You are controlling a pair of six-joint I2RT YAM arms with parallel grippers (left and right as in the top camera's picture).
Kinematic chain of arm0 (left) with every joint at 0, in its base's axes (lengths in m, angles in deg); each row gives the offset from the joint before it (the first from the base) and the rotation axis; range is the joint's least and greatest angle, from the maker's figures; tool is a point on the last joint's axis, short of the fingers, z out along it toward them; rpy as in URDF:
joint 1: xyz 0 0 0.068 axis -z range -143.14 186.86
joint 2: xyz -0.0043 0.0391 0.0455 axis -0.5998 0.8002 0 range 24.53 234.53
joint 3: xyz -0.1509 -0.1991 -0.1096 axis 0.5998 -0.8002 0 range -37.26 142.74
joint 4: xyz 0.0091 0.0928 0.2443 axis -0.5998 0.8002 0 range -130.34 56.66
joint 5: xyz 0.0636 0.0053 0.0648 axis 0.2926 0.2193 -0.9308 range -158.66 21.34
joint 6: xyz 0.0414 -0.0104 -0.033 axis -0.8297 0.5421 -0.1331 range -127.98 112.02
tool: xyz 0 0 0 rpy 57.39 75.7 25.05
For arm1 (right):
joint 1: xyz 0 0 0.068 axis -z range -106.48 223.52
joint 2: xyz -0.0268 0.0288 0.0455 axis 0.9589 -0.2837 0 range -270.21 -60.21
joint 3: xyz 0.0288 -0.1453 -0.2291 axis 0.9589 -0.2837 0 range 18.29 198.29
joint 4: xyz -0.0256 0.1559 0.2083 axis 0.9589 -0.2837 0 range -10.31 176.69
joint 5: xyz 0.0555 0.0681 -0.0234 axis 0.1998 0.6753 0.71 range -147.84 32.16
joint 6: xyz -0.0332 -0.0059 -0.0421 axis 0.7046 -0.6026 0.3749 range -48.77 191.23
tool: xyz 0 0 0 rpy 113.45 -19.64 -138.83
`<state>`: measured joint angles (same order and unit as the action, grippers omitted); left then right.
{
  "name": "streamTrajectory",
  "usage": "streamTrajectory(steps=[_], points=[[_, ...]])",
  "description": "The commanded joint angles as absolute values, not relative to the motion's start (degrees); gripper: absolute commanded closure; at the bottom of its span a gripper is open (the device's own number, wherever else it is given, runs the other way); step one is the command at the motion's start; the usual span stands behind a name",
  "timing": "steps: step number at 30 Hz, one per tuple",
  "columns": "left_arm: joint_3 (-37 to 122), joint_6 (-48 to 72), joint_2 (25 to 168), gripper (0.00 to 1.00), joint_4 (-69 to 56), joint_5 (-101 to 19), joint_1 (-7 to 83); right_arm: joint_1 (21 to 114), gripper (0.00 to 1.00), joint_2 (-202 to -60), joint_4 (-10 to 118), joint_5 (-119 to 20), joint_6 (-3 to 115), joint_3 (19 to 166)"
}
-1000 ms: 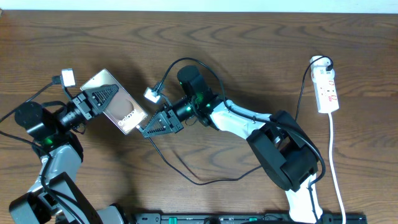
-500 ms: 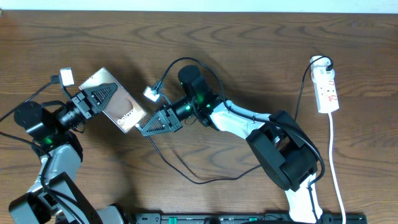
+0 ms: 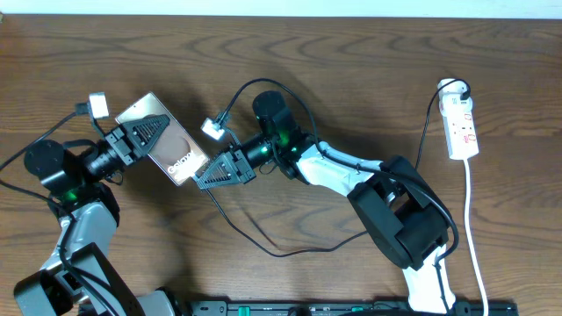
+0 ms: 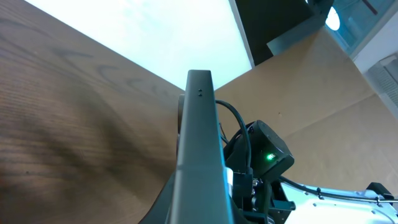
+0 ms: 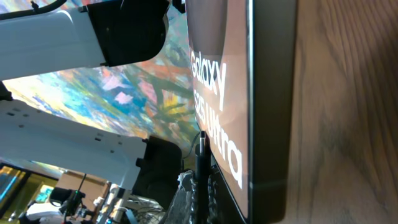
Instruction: Plug charger to phone and switch on socket
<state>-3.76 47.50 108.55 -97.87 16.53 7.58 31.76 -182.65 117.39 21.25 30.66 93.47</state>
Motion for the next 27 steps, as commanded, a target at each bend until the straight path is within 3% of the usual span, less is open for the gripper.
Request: streamTrajectory(steps=[1, 27], points=[[-3.28, 47.55, 108.53, 0.93, -98.09, 21.34, 9.02, 31.85, 0.99, -182.36, 118.24, 16.22, 29.89, 94.36], [-3.26, 52.33, 108.53, 0.93, -98.07, 15.28, 2.7, 31.85, 0.99, -182.36, 117.3, 19.22, 30.61, 94.36]])
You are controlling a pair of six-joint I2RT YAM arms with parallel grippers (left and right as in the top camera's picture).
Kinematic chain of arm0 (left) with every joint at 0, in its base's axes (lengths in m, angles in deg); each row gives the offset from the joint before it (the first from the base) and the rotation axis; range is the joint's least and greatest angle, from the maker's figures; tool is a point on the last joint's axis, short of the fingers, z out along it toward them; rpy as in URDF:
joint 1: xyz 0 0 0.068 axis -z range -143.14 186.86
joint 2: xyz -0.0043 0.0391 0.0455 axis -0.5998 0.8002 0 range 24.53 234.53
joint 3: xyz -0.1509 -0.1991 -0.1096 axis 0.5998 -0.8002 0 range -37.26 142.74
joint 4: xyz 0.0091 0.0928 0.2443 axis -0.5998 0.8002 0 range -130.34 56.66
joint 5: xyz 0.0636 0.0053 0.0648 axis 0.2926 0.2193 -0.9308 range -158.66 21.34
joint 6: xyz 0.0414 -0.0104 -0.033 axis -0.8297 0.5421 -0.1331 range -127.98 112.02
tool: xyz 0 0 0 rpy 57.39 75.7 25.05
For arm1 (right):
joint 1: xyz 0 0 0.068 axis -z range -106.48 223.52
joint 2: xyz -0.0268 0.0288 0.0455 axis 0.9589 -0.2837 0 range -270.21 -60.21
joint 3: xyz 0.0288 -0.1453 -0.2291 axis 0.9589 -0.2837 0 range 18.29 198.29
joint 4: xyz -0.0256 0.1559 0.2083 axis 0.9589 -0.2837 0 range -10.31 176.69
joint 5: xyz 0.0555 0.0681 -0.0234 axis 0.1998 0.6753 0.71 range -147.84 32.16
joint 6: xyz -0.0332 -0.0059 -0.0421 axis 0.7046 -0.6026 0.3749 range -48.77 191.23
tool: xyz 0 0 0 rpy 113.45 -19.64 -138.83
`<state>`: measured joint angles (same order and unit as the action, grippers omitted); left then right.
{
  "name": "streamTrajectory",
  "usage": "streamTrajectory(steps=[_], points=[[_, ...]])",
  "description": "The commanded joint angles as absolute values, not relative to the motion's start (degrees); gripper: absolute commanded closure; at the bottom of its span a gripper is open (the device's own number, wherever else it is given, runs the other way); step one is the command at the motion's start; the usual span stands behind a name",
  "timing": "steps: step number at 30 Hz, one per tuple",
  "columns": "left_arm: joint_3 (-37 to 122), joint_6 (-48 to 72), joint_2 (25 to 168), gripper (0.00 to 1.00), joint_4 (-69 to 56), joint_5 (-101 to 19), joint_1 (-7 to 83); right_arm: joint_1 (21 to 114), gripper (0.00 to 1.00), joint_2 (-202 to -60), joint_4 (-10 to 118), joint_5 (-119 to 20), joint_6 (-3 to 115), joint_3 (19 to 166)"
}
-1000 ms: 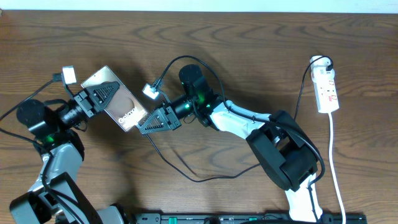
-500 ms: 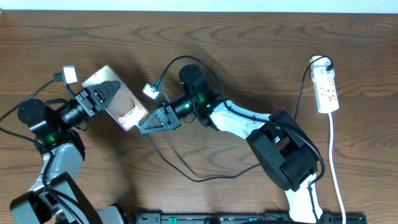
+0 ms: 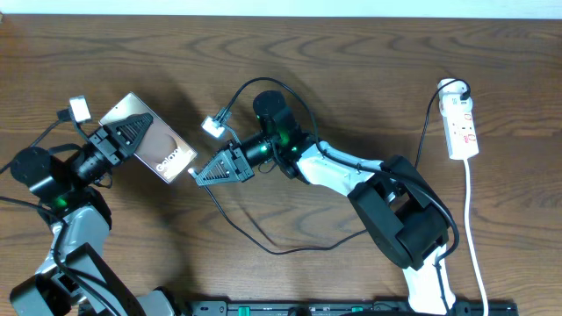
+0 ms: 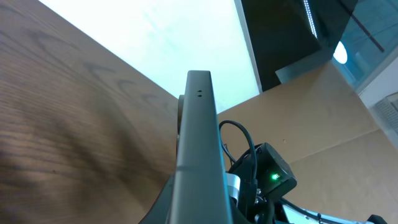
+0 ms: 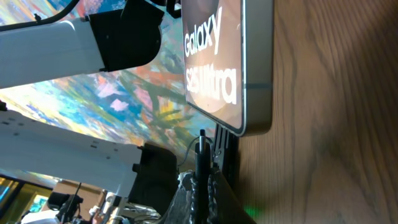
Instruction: Plug charger to phone and switch on socket
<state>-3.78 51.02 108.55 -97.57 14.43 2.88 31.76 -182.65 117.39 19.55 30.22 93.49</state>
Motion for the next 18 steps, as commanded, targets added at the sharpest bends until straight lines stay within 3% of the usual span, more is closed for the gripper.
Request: streamTrajectory(steps=[1, 18], points=[[-3.26, 52.33, 108.53, 0.93, -98.07, 15.35, 2.7, 31.85, 0.99, -182.36, 117.32, 19.2, 30.64, 94.36], [-3.26, 50.39, 108.53, 0.93, -98.09, 18.32, 5.7, 31.85, 0.99, -182.36, 117.34, 19.24, 30.61, 94.36]])
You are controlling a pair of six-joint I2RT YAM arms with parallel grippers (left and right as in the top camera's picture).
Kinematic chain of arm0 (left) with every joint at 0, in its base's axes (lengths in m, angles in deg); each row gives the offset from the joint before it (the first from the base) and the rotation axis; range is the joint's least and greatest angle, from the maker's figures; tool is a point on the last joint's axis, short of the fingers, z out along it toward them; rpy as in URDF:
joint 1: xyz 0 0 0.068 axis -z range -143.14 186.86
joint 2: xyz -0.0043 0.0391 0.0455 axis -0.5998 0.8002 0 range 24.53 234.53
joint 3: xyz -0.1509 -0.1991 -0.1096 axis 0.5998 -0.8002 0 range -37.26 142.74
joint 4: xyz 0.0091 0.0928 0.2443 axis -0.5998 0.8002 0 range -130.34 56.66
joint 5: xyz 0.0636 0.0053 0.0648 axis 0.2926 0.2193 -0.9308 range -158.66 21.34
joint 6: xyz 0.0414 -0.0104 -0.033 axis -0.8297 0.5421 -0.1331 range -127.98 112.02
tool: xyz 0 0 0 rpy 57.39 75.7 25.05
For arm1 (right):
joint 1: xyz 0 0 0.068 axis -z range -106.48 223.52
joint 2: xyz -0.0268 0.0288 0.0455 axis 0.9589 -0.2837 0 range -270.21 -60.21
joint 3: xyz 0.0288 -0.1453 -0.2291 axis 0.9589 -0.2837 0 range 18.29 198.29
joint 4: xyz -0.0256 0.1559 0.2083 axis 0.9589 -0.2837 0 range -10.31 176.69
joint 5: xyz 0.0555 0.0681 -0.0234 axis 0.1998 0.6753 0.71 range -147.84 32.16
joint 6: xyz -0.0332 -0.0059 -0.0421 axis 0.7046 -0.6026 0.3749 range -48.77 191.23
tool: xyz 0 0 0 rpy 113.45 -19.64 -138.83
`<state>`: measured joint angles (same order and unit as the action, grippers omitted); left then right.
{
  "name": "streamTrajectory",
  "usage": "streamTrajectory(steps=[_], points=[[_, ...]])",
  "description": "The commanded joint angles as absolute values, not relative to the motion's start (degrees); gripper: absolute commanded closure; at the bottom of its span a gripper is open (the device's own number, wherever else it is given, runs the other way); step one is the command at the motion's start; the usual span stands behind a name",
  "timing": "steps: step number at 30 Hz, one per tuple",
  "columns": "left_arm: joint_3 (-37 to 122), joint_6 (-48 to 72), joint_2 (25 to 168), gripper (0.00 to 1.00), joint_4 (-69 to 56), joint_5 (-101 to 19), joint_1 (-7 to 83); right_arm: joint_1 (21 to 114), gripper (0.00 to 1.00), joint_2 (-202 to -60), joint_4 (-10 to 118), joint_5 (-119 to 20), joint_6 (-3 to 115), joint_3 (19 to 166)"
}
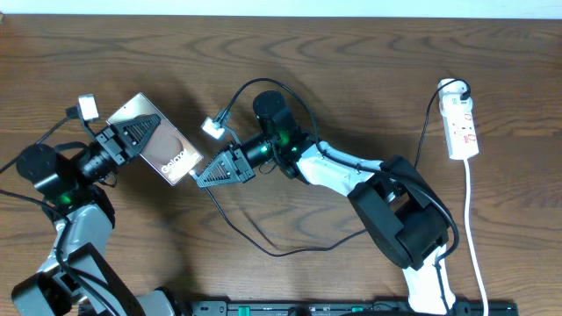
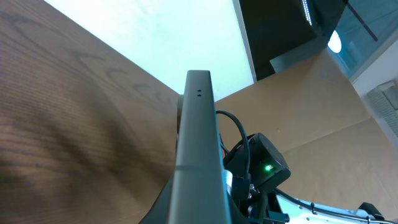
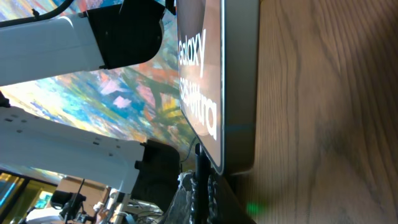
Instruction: Plug charger to phone and switch on socket
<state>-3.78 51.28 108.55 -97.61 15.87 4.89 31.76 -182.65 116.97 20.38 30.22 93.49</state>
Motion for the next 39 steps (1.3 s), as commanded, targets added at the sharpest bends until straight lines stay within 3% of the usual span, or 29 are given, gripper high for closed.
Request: streamTrajectory(steps=[1, 39], points=[[-3.26, 50.41, 108.53, 0.93, -98.07, 18.32, 5.7, 31.85, 0.99, -182.36, 117.34, 19.24, 30.61, 94.36], [-3.26, 50.32, 108.53, 0.93, -98.57, 21.36, 9.57, 31.85, 0.99, -182.36, 117.32, 20.55, 31.07, 94.36]])
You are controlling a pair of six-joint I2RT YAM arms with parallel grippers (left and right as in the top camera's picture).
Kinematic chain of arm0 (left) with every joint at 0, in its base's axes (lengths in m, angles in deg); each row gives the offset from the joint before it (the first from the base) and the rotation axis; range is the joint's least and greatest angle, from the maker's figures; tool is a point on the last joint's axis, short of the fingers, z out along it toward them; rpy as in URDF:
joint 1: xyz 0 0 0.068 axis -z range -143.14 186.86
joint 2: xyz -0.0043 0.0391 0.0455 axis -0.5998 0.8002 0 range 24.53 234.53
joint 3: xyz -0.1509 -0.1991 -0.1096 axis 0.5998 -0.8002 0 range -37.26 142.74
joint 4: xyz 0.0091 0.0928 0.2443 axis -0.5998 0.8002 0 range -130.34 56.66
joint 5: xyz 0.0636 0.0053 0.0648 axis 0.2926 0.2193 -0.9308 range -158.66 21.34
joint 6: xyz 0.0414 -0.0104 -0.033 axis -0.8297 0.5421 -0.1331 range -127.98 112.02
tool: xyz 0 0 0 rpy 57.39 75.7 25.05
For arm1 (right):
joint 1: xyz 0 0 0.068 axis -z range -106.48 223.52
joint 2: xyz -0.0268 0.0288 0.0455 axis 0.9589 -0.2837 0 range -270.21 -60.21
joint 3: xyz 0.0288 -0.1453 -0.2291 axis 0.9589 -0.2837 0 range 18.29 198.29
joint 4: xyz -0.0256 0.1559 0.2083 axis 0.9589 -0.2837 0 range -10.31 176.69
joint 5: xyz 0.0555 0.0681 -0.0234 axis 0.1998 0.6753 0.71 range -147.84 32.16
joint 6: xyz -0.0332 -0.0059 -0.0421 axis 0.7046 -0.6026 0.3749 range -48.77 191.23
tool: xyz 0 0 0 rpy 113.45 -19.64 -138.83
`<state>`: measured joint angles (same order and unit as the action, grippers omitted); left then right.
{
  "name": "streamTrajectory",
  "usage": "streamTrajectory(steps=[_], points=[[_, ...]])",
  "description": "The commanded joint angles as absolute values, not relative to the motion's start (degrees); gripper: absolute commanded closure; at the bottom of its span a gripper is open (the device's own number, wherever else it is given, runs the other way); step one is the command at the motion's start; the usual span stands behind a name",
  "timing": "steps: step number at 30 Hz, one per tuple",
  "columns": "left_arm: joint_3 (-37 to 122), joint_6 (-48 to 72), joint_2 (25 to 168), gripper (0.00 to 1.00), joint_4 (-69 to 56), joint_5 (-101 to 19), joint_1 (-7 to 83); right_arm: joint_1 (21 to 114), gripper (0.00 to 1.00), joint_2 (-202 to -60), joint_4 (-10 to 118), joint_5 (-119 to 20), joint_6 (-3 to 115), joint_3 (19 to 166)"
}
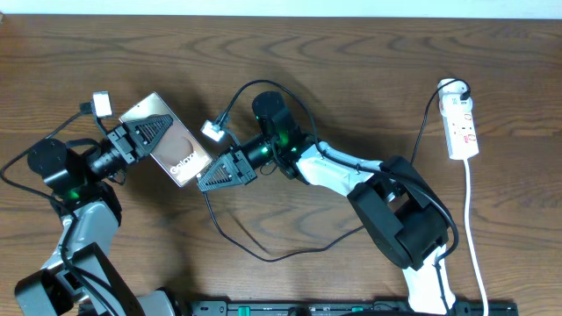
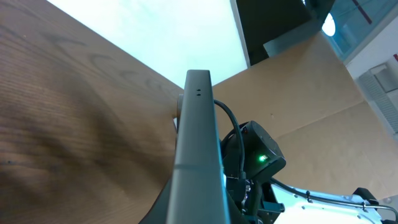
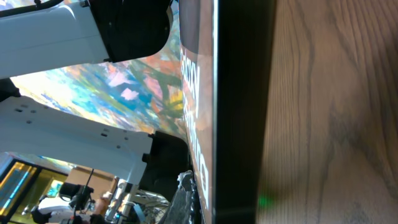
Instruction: Plug charger to phone and switch on socket
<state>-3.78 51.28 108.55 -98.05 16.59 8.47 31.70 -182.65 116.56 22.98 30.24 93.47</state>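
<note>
My left gripper (image 1: 151,133) is shut on the phone (image 1: 176,149) and holds it tilted above the table at the left; the screen shows a "Galaxy" logo. In the left wrist view the phone (image 2: 196,143) is seen edge-on. My right gripper (image 1: 204,180) is shut on the charger plug, and its tip sits at the phone's lower right end. The plug itself is hidden. In the right wrist view the phone's dark edge (image 3: 239,93) fills the middle, covering the plug beside my fingers (image 3: 184,194). The black charger cable (image 1: 255,254) loops down below the right gripper.
A white power strip (image 1: 461,123) lies at the far right of the wooden table (image 1: 351,53), and its white cord runs down toward the front edge. The right arm's wrist, with a green light (image 2: 260,158), stands right behind the phone.
The left gripper has brought the phone to the right, closing the small gap to the right gripper. In the right wrist view the phone's edge now covers the plug tip.
At first the phone's end was close against the right gripper. Then the phone was farther left, with a clear gap to the plug. Later the gap was smaller, and now the phone's end meets the right gripper's tip again.
</note>
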Motion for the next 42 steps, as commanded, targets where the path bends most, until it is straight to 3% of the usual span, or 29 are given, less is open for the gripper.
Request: streamTrajectory(steps=[1, 42], points=[[-3.26, 50.32, 108.53, 0.92, -98.57, 21.38, 9.57, 31.92, 0.99, -182.36, 117.32, 20.55, 31.07, 94.36], [-3.26, 50.15, 108.53, 0.93, -98.55, 21.4, 9.57, 35.72, 0.99, -182.36, 115.03, 21.67, 32.01, 94.34]])
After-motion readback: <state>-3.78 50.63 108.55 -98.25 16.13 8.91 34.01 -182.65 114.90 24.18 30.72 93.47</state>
